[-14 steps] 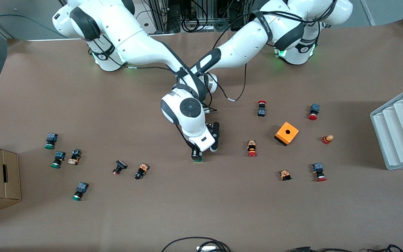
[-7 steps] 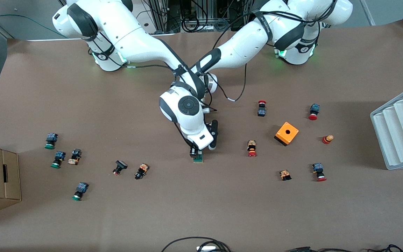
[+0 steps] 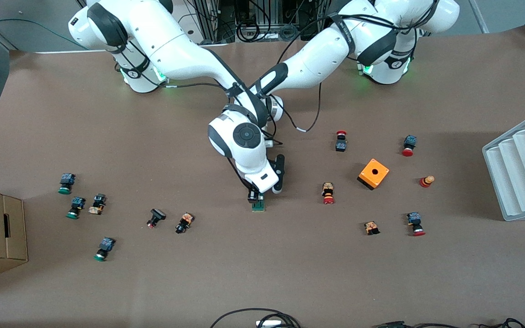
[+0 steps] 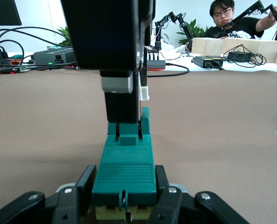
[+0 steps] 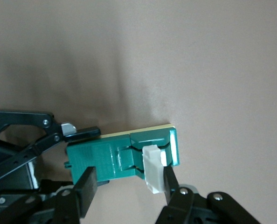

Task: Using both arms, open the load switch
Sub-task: 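Push the white handle down into the contacts with the right gripper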

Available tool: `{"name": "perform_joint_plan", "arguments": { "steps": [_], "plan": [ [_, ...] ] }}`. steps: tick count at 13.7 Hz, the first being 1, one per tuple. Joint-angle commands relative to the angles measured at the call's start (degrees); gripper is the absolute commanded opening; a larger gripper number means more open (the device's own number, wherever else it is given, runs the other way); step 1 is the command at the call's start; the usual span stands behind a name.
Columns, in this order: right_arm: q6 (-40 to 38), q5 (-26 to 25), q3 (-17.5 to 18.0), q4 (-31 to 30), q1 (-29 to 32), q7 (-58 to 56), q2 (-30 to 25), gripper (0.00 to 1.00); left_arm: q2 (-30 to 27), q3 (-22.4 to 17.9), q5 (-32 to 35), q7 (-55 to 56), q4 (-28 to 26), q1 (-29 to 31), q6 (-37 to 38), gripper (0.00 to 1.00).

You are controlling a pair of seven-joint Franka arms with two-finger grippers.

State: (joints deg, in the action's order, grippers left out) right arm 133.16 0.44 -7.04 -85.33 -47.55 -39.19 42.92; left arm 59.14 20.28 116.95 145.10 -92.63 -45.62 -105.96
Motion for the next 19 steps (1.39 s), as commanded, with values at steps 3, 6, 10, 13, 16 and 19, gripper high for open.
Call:
{"name": "perform_joint_plan", "arguments": {
  "steps": [3,6,10,13,16,19],
  "plan": [
    [-0.5,1.5,-0.1,-2.7,-0.8,0.6,-2.0,0.65,1.2,-0.5,0.3,0.1,1.3,-0.8,0.8,0.57],
    [-0.4,1.4,0.3,-3.1,-0.8,1.2,-2.1,0.65,1.2,-0.5,0.3,0.1,1.3,-0.8,0.8,0.57],
    [-0.1,1.4,0.5,-3.9,-0.8,2.0,-2.6,0.65,1.2,-0.4,0.3,0.1,1.3,-0.8,0.8,0.57],
    [0.0,1.0,1.2,-4.9,-0.6,3.4,-3.4,0.65,1.2,-0.5,0.3,0.1,1.3,-0.8,0.8,0.57],
    [0.2,1.0,1.2,-5.0,-0.7,3.6,-3.4,0.65,1.1,-0.5,0.3,0.1,1.3,-0.8,0.8,0.57],
    [0.2,1.0,1.3,-5.0,-0.7,3.9,-3.5,0.65,1.1,-0.5,0.3,0.1,1.3,-0.8,0.8,0.57]
  ]
}}
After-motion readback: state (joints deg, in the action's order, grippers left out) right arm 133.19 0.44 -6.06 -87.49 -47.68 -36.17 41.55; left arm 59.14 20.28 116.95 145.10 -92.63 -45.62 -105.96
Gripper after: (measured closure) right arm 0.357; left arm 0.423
